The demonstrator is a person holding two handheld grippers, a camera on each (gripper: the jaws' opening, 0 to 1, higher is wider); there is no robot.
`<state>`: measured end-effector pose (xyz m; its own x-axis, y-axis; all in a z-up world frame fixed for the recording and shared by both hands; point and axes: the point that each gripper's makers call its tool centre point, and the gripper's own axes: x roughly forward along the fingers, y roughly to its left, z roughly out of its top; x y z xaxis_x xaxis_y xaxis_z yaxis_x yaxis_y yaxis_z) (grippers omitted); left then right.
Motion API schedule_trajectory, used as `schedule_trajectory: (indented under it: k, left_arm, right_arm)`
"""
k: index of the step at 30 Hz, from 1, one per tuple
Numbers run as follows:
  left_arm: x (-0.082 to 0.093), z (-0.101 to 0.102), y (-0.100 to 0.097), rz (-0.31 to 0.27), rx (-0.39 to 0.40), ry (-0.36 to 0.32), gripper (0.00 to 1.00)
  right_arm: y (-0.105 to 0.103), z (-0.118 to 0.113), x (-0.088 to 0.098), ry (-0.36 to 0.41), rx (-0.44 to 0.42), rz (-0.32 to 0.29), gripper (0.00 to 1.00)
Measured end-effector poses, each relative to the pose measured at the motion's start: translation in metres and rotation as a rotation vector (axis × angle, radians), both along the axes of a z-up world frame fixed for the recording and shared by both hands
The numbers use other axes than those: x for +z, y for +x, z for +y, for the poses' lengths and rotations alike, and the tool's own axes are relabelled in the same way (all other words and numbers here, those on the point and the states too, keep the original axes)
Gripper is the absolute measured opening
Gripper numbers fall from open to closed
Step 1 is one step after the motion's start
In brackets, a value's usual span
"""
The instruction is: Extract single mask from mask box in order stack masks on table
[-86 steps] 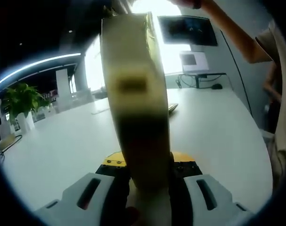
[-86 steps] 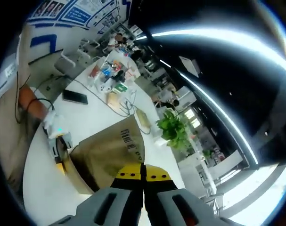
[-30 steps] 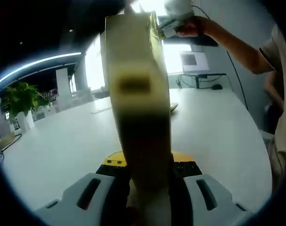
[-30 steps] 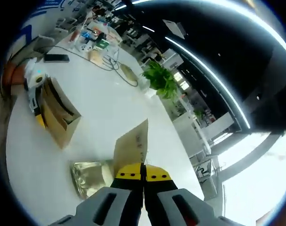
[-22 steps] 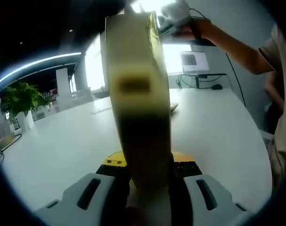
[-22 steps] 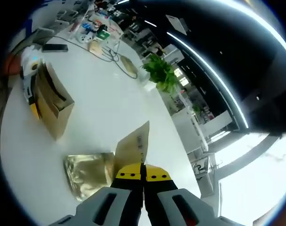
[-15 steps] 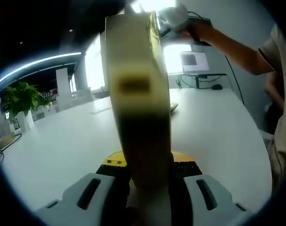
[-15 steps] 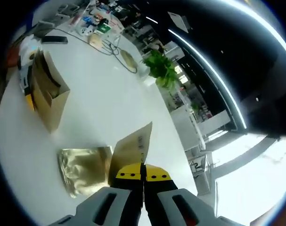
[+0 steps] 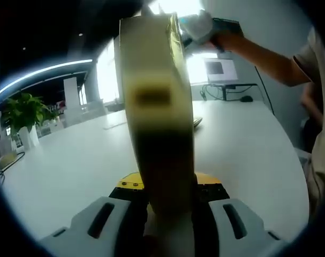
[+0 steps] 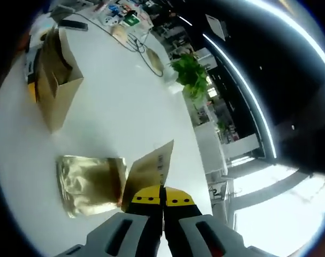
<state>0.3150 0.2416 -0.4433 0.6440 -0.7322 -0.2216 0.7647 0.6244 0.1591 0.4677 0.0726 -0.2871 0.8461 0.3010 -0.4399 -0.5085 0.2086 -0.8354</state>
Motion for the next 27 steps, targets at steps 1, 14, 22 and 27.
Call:
schedule_trajectory:
  k: [1,14,22,27]
  left_arm:
    - [0.0,0.0,0.0,-0.001,0.0,0.0,0.22]
    - [0.0,0.001,0.0,-0.004,0.0,0.002,0.22]
    - [0.0,0.001,0.001,-0.004,0.001,0.003,0.22]
    - [0.0,0.001,0.001,-0.003,0.002,0.002,0.22]
  right_arm:
    - [-0.001,0.001,-0.002,-0.009,0.004,0.004,0.0]
    - [-0.042,0.024,-0.037,-0.113,0.134,0.079,0.0]
    - [-0.058,0.026,-0.056,-0.144,0.204,0.094,0.0]
    - [-0.07,0.028,-0.07,-0.154,0.275,0.098,0.0]
